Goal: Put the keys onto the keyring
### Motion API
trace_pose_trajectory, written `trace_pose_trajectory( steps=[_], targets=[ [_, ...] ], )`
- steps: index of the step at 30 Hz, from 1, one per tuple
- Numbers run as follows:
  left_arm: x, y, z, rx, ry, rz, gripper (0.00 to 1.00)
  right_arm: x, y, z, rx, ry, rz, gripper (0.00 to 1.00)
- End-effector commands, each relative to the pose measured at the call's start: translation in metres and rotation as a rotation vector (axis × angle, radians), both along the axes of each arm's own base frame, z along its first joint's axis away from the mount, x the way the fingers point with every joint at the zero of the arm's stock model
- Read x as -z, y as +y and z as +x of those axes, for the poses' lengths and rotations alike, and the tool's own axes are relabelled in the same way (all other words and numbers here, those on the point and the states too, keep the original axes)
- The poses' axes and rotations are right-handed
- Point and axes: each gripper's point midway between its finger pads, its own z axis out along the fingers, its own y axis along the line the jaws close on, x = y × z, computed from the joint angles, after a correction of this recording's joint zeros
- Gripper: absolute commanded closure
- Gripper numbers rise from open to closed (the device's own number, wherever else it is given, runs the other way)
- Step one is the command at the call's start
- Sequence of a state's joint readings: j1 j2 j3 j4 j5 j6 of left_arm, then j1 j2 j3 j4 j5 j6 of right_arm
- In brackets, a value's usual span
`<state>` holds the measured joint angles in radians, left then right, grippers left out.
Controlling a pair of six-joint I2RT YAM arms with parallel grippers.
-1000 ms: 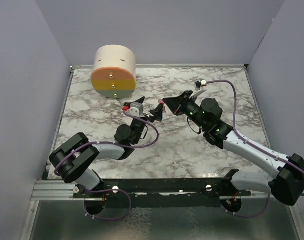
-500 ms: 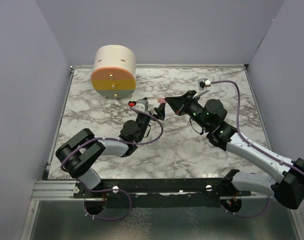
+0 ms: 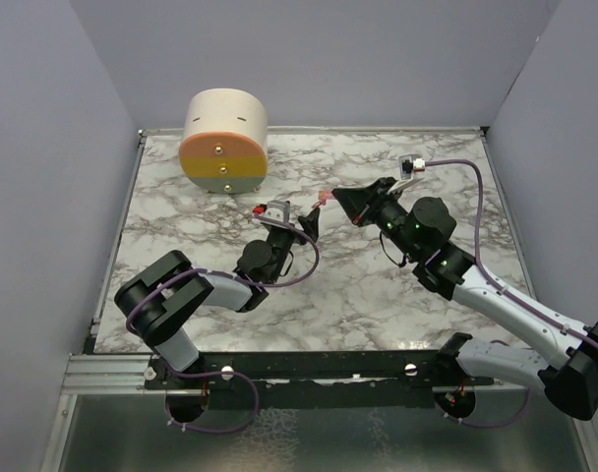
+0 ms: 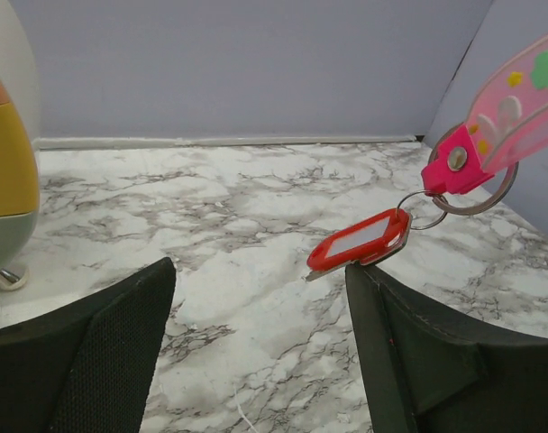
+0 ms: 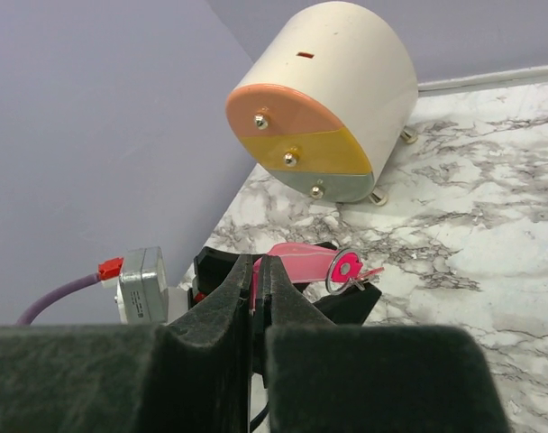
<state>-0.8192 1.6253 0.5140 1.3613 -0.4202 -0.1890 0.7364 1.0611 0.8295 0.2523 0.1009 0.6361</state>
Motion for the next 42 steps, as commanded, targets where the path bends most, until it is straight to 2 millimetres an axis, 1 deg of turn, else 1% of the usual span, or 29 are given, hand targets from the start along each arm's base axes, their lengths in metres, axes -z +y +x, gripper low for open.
trace_pose_trajectory(
  steps=[1, 3, 4, 5, 8, 10, 11, 16, 17, 19, 20, 22, 23, 24, 27, 29, 31, 34, 42],
  targets=[
    [-0.008, 0.007, -0.003, -0.007, -0.033, -0.050, 0.28, -0.018, -0.011, 0.002, 0.049, -0.033, 0.004, 0.99],
    [-0.010, 0.008, -0.004, -0.003, -0.042, -0.056, 0.39, -0.015, -0.012, 0.002, 0.053, -0.031, 0.000, 0.99],
    [-0.011, 0.008, -0.005, -0.002, -0.045, -0.058, 0.46, -0.015, -0.012, 0.002, 0.054, -0.031, 0.000, 0.99],
    [-0.012, 0.008, -0.005, -0.002, -0.048, -0.059, 0.54, -0.014, -0.012, 0.002, 0.056, -0.029, -0.002, 0.99],
    [-0.011, 0.008, -0.006, 0.001, -0.048, -0.056, 0.82, -0.013, -0.013, 0.003, 0.061, -0.028, -0.004, 0.99],
    [-0.009, 0.008, -0.006, 0.002, -0.045, -0.051, 0.97, -0.012, -0.014, 0.003, 0.067, -0.027, -0.006, 0.99],
    [-0.007, 0.008, -0.006, 0.003, -0.041, -0.047, 1.00, -0.012, -0.015, 0.004, 0.070, -0.027, -0.007, 0.99],
    [0.000, 0.010, -0.011, 0.014, -0.024, -0.054, 1.00, -0.009, -0.015, 0.006, 0.077, -0.022, -0.014, 0.99],
    [-0.001, 0.009, -0.013, 0.032, -0.029, -0.058, 0.93, -0.007, -0.015, 0.006, 0.078, -0.020, -0.016, 0.99],
    [-0.004, 0.003, -0.021, 0.088, -0.052, -0.064, 0.61, -0.004, -0.014, 0.006, 0.078, -0.015, -0.016, 0.99],
    [-0.007, -0.001, -0.026, 0.122, -0.069, -0.069, 0.49, -0.003, -0.014, 0.007, 0.078, -0.012, -0.016, 0.99],
    [-0.012, -0.007, -0.035, 0.181, -0.103, -0.082, 0.35, -0.001, -0.012, 0.008, 0.075, -0.010, -0.016, 0.99],
    [-0.015, -0.009, -0.039, 0.204, -0.122, -0.089, 0.32, 0.000, -0.011, 0.008, 0.072, -0.009, -0.015, 0.99],
    [-0.017, -0.011, -0.041, 0.224, -0.139, -0.093, 0.29, 0.002, -0.010, 0.009, 0.069, -0.004, -0.018, 0.99],
    [-0.021, -0.017, -0.047, 0.266, -0.179, -0.102, 0.26, 0.004, -0.006, 0.010, 0.058, 0.000, -0.015, 0.99],
    [-0.026, -0.022, -0.048, 0.288, -0.201, -0.104, 0.25, 0.006, -0.004, 0.010, 0.051, 0.006, -0.015, 0.99],
    [-0.021, -0.029, -0.047, 0.315, -0.200, -0.086, 0.25, 0.006, -0.002, 0.010, 0.044, 0.005, -0.012, 0.99],
    [-0.023, -0.036, -0.046, 0.336, -0.214, -0.084, 0.25, 0.008, -0.002, 0.011, 0.044, 0.008, -0.013, 0.99],
    [-0.034, -0.035, -0.039, 0.299, -0.239, -0.093, 0.22, 0.024, 0.001, 0.010, 0.030, 0.035, -0.034, 0.99]
  ],
)
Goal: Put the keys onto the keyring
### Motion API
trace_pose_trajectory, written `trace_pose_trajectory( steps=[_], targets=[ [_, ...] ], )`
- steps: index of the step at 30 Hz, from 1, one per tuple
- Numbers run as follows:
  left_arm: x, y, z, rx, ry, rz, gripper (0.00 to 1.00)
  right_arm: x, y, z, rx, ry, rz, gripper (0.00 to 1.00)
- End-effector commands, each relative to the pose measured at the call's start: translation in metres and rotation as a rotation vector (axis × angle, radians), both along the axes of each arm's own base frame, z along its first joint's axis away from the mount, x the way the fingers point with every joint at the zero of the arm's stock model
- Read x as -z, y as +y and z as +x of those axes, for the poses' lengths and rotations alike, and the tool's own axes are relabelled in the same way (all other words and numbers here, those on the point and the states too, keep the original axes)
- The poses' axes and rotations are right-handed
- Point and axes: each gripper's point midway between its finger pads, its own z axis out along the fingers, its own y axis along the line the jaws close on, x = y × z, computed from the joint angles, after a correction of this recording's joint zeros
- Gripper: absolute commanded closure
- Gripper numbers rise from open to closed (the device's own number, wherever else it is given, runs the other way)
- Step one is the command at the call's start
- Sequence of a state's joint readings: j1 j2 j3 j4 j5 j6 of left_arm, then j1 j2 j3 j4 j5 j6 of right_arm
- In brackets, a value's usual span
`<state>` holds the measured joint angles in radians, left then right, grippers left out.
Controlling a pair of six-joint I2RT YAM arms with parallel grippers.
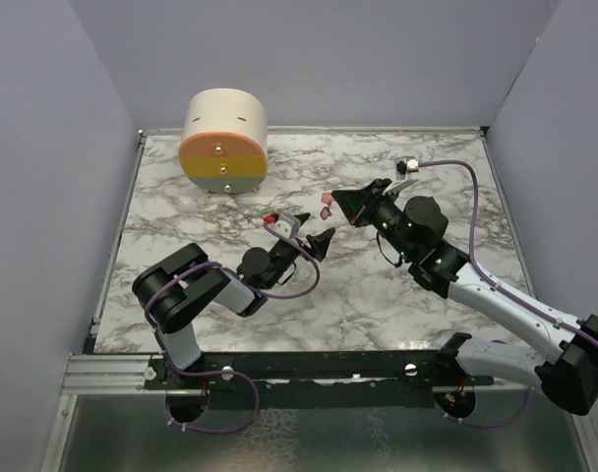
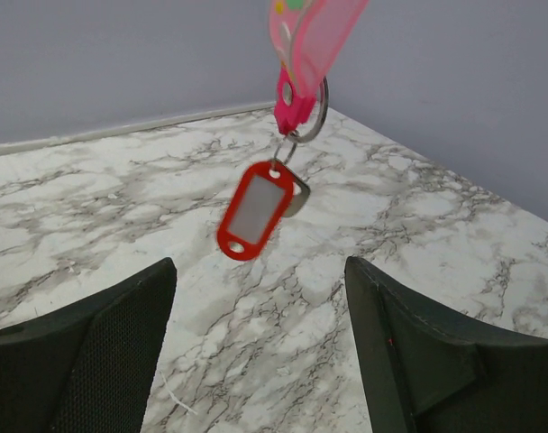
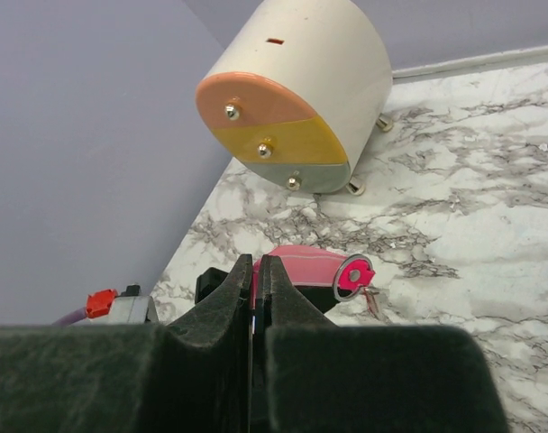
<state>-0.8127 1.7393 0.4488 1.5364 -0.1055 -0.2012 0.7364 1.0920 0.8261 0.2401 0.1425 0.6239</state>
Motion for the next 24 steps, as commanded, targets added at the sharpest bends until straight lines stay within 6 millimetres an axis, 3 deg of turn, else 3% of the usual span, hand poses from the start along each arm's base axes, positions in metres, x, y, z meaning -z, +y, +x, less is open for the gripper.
trace_pose_trajectory(
  steps=[1, 5, 9, 14, 17, 22, 24],
  targets=[
    [-0.062, 0.005, -0.005, 0.000, -0.174, -0.163, 0.22, 0.010, 0.002, 0.001, -0.008, 0.015, -0.005, 0.99],
    [-0.062, 0.026, -0.004, -0.081, -0.123, -0.189, 0.22, 0.036, -0.006, 0.004, 0.032, 0.069, -0.094, 0.99],
    [-0.042, 0.052, -0.001, -0.195, 0.021, -0.161, 0.23, 0.074, -0.015, 0.005, 0.056, 0.141, -0.233, 0.99],
    [-0.028, 0.071, -0.010, -0.240, 0.137, -0.103, 0.22, 0.119, -0.019, 0.008, 0.058, 0.241, -0.410, 0.99],
    [-0.023, 0.083, -0.019, -0.254, 0.181, -0.099, 0.21, 0.139, -0.013, 0.013, 0.035, 0.273, -0.471, 0.99],
    [-0.016, 0.099, -0.030, -0.280, 0.229, -0.099, 0.21, 0.152, 0.010, 0.028, -0.019, 0.295, -0.510, 0.99],
    [-0.015, 0.103, -0.031, -0.290, 0.232, -0.088, 0.21, 0.156, 0.026, 0.031, -0.079, 0.301, -0.514, 0.90]
  ],
)
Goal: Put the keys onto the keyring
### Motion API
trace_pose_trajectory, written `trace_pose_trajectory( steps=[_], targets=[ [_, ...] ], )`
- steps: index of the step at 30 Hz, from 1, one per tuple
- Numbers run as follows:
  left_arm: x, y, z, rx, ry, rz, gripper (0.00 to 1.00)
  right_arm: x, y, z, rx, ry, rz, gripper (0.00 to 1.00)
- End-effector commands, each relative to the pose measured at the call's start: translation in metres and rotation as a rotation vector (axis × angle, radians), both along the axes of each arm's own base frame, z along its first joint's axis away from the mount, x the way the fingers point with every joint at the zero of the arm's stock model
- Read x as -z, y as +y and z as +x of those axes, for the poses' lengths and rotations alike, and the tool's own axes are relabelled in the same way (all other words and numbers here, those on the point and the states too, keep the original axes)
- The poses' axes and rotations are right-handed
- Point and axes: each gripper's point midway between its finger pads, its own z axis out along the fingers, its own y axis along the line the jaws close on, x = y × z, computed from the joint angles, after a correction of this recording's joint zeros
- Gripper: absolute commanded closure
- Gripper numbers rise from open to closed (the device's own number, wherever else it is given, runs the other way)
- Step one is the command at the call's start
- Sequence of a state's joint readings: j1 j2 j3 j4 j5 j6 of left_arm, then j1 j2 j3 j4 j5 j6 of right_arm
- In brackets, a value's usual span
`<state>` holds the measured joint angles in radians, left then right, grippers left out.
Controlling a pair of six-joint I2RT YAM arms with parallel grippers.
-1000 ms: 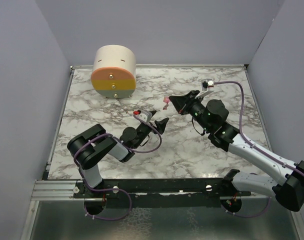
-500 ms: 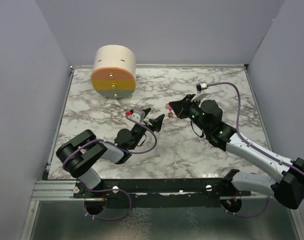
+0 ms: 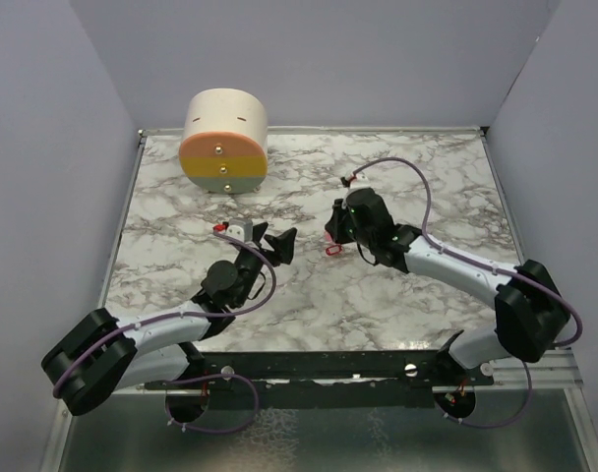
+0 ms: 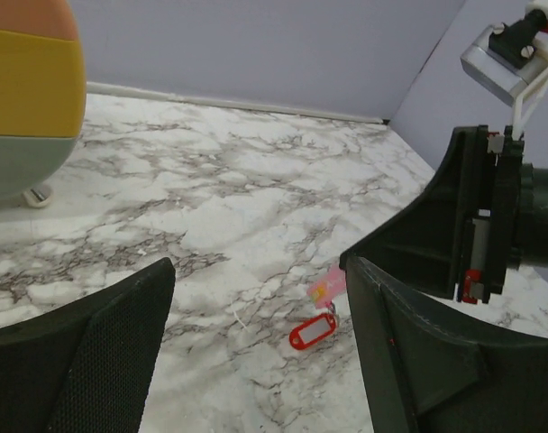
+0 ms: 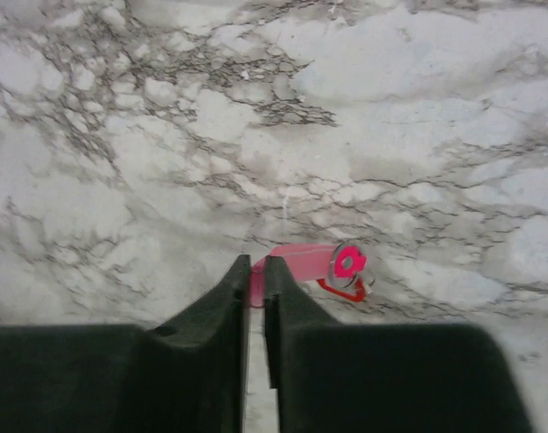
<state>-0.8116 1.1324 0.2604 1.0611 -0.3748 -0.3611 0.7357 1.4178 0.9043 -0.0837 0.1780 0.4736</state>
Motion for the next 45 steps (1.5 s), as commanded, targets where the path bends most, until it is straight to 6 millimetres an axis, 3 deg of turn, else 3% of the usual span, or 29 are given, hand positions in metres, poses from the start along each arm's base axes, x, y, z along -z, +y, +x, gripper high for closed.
trace_pose_trajectory(
  steps=[1, 4, 6, 13, 18, 25, 34, 45],
  targets=[
    [0.020, 0.015, -0.003, -0.051, 0.080, 0.036, 0.21, -0.014, 0.034, 0.012, -0.118, -0.010, 0.029, 0.79],
    [0.023, 0.021, -0.004, -0.071, 0.089, 0.042, 0.19, -0.013, 0.055, 0.007, -0.227, -0.010, 0.082, 0.49],
    [0.027, 0.024, -0.005, -0.082, 0.097, 0.051, 0.19, -0.013, 0.059, 0.006, -0.249, -0.021, 0.098, 0.41],
    [0.037, 0.025, -0.002, -0.101, 0.124, 0.070, 0.16, -0.005, 0.044, 0.008, -0.187, -0.053, 0.072, 0.38],
    [0.051, 0.007, 0.004, -0.057, 0.179, 0.085, 0.17, 0.029, 0.017, 0.027, -0.087, -0.048, -0.132, 0.39],
    [0.091, -0.010, 0.015, -0.050, 0.303, 0.150, 0.18, 0.063, 0.004, 0.039, -0.088, -0.040, -0.298, 0.40],
    [0.124, -0.023, 0.030, -0.063, 0.371, 0.226, 0.19, 0.076, 0.001, 0.046, -0.074, -0.045, -0.347, 0.40],
    [0.155, -0.033, 0.035, -0.043, 0.430, 0.279, 0.20, 0.089, 0.003, 0.050, -0.080, -0.037, -0.367, 0.40]
  ],
)
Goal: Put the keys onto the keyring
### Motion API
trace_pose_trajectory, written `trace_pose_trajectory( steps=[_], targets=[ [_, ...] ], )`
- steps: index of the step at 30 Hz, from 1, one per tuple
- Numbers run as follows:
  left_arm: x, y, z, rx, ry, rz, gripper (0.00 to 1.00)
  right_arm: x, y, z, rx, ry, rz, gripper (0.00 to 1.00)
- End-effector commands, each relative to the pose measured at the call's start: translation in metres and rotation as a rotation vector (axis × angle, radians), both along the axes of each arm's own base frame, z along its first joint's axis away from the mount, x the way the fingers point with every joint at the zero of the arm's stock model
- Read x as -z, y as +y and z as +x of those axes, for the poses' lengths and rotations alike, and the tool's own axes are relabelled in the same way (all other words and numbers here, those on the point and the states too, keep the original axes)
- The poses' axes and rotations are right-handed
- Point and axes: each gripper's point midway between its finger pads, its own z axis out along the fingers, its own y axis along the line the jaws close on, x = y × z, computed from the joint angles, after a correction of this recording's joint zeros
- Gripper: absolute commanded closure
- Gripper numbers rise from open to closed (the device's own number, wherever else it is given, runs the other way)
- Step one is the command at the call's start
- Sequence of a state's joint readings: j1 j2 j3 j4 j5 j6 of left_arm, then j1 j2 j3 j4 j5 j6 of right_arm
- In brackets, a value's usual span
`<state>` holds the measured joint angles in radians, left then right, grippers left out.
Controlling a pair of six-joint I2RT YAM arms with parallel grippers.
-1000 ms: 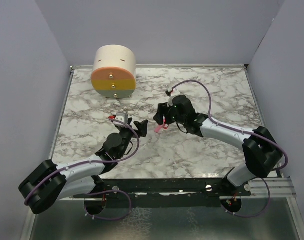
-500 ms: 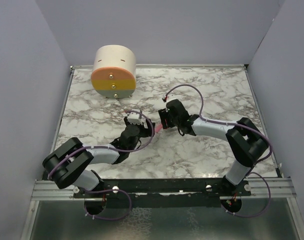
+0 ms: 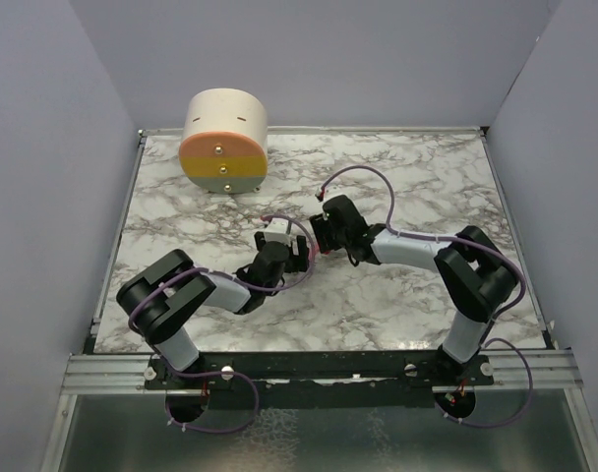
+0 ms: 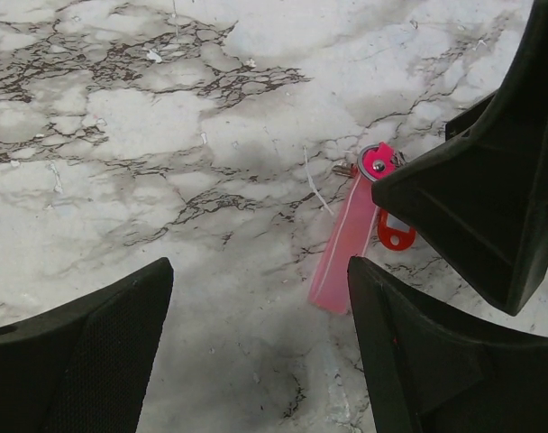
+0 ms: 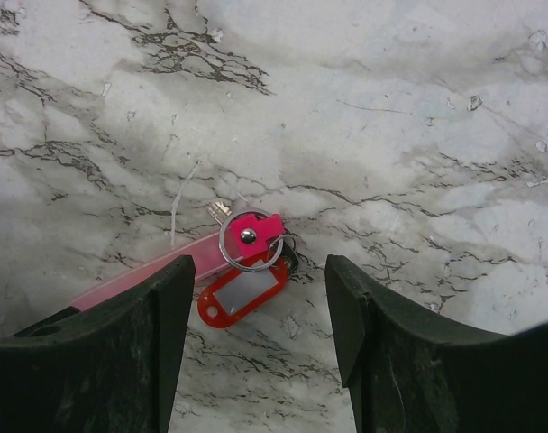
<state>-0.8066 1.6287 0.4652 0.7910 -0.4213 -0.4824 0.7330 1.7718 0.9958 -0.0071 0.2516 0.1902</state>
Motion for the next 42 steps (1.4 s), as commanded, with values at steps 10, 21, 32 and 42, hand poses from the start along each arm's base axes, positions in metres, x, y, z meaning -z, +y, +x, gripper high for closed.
trace_pose_trajectory(
  steps=[10, 21, 32, 42],
  targets=[
    [0.020, -0.015, 0.007, 0.030, 0.035, 0.011, 0.21, -0.003, 0.003, 0.013, 0.015, -0.040, -0.014, 0.40],
    [0.033, -0.011, 0.005, 0.022, 0.063, 0.026, 0.22, 0.003, 0.004, 0.016, 0.014, -0.037, -0.025, 0.40],
    [0.049, -0.008, 0.001, 0.027, 0.108, 0.041, 0.23, 0.009, -0.003, 0.022, 0.064, -0.036, -0.066, 0.40],
    [0.059, -0.006, -0.002, 0.026, 0.135, 0.056, 0.24, 0.005, -0.015, 0.025, 0.140, -0.053, -0.089, 0.40]
  ],
)
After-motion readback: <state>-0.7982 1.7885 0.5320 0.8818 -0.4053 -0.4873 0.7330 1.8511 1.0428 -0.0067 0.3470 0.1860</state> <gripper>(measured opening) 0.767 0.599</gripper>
